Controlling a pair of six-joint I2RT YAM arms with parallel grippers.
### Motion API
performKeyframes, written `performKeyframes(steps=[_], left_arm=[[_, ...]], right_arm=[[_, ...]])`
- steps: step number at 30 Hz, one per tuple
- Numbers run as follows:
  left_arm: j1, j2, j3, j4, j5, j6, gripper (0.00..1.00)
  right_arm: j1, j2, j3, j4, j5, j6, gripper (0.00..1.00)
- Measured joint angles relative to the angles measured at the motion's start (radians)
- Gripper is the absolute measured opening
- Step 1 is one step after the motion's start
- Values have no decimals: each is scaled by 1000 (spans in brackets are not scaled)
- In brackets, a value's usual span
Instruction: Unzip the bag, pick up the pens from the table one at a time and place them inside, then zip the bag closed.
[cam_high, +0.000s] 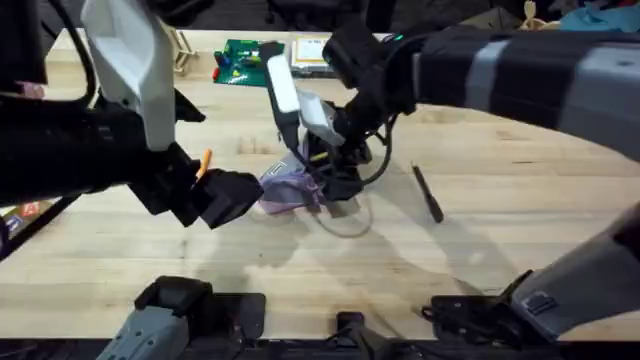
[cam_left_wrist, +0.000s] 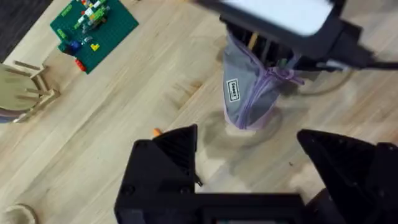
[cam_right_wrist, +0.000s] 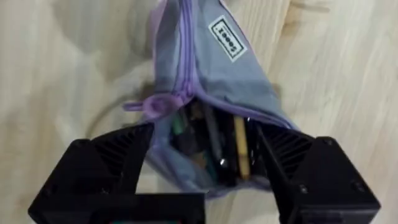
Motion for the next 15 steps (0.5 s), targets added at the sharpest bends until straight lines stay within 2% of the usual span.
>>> performKeyframes(steps=[2, 3, 15], left_arm=[[0, 0, 0, 0, 0, 0, 993], [0, 0, 0, 0, 0, 0, 993], [0, 0, 0, 0, 0, 0, 993]], right_arm=[[-8, -40, 0, -32, -1, 36, 997], [-31, -106, 0, -76, -10, 94, 997], [-215, -340, 0, -167, -15, 274, 998]])
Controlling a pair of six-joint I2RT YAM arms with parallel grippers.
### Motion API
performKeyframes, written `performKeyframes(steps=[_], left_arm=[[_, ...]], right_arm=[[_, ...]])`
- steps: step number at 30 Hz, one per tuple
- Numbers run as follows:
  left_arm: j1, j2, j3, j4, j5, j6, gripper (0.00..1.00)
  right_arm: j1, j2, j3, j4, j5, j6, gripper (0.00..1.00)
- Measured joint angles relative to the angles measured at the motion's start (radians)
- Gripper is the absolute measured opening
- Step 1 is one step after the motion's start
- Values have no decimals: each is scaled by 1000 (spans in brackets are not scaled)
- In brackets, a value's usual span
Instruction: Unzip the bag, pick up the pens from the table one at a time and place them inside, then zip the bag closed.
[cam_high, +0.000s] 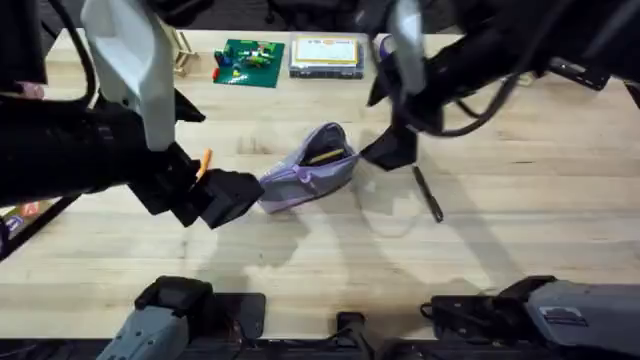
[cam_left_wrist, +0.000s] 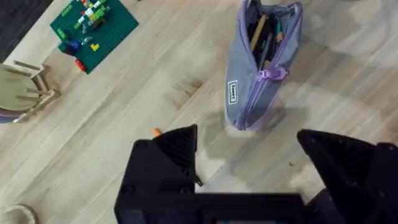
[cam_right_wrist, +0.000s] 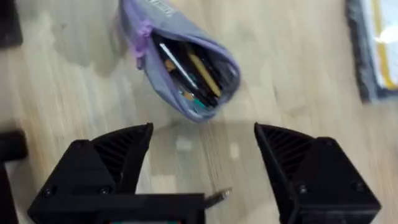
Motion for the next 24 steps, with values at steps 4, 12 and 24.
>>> performKeyframes(steps=[4, 12, 24], left_arm=[[0, 0, 0, 0, 0, 0, 993], [0, 0, 0, 0, 0, 0, 993], [0, 0, 0, 0, 0, 0, 993]], right_arm=[[-62, -61, 0, -1, 2, 92, 998], [-132, -89, 0, -74, 209, 355, 998], [-135, -89, 0, -135, 256, 432, 998]])
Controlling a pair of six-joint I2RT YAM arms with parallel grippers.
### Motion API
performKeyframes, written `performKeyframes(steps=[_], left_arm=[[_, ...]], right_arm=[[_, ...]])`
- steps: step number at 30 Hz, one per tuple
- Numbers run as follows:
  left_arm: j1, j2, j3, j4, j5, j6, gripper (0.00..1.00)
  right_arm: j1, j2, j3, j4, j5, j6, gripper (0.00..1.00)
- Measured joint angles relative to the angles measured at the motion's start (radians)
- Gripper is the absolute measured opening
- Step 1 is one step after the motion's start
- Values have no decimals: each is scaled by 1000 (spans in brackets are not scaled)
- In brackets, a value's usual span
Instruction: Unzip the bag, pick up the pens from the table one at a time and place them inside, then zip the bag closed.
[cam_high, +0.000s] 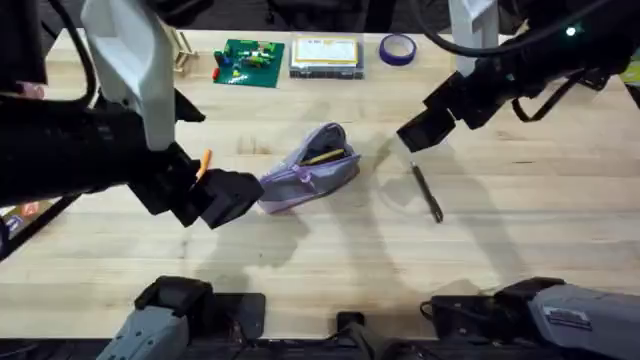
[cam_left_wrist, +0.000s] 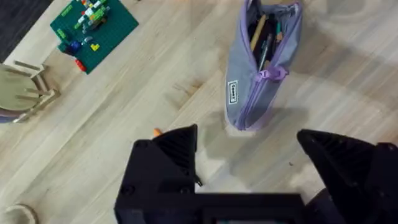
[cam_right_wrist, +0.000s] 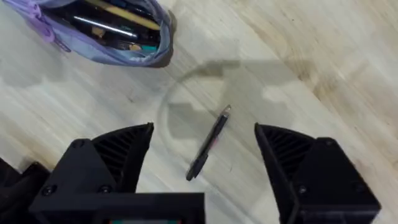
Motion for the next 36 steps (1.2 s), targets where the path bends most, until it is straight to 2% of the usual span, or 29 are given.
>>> performKeyframes(steps=[8, 15, 22, 29, 36], left_arm=[[0, 0, 0, 0, 0, 0, 993], [0, 0, 0, 1, 0, 0, 993], [0, 0, 0, 1, 0, 0, 993], [0, 0, 0, 1, 0, 0, 993], [0, 0, 0, 1, 0, 3, 993]], right_arm=[[-5, 0, 0, 0, 0, 5, 997], [-90, 0, -27, 26, 0, 43, 998], [-160, 2, -166, 112, 3, 77, 998], [-165, 2, -339, 308, 3, 118, 998], [-165, 2, -491, 428, 5, 156, 997]])
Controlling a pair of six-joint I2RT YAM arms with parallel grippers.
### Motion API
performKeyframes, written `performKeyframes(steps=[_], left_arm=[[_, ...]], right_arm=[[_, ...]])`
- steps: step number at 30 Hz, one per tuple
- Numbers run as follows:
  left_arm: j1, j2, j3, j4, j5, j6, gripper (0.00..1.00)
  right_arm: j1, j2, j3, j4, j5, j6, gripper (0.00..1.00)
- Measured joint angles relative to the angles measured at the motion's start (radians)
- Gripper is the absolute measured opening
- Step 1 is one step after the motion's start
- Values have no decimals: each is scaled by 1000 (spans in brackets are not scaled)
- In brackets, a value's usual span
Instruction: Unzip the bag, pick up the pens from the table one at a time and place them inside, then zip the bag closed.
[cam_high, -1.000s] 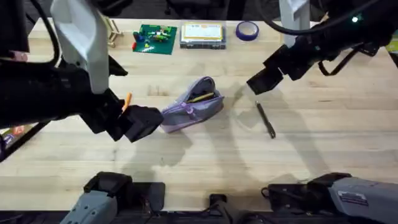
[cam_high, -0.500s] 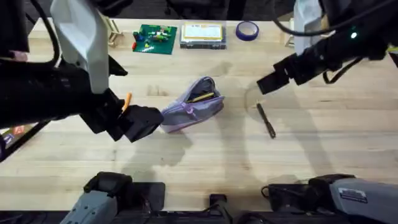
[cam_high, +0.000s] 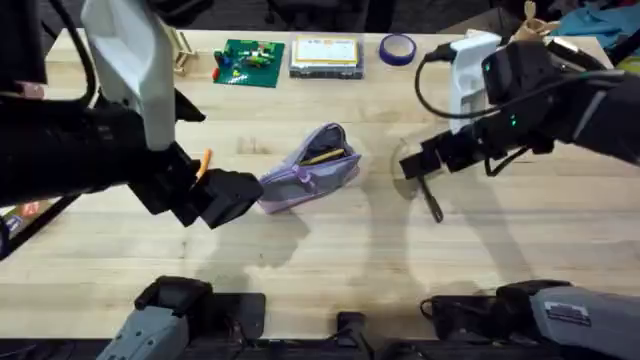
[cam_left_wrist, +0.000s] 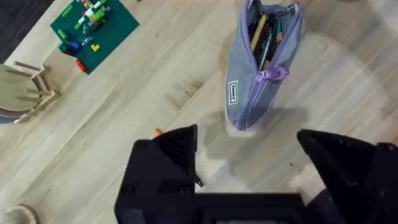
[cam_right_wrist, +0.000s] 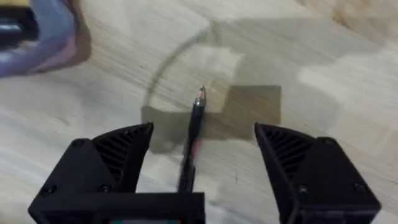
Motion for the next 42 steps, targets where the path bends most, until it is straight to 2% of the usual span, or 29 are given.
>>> performKeyframes(steps=[7, 11, 16, 18, 24, 25, 33, 37, 42], left_arm=[[0, 0, 0, 0, 0, 0, 993], [0, 0, 0, 0, 0, 0, 993], [0, 0, 0, 0, 0, 0, 993], [0, 0, 0, 0, 0, 0, 993], [0, 0, 0, 0, 0, 0, 992], [0, 0, 0, 0, 0, 0, 993], [0, 0, 0, 0, 0, 0, 993], [0, 0, 0, 0, 0, 0, 993], [0, 0, 0, 0, 0, 0, 993]], right_arm=[[18, 0, -70, 84, 36, 14, 997], [69, 0, -108, 134, 57, 17, 997], [138, -3, -138, 159, 139, 41, 975], [141, -2, -138, 164, 145, 56, 857], [143, 0, -139, 181, 176, 102, 134], [143, 0, -139, 184, 182, 109, 65], [151, 0, -100, 152, 184, 122, 36], [160, 0, 5, 158, 175, 91, 32], [197, -24, 161, 185, 44, -28, 31]])
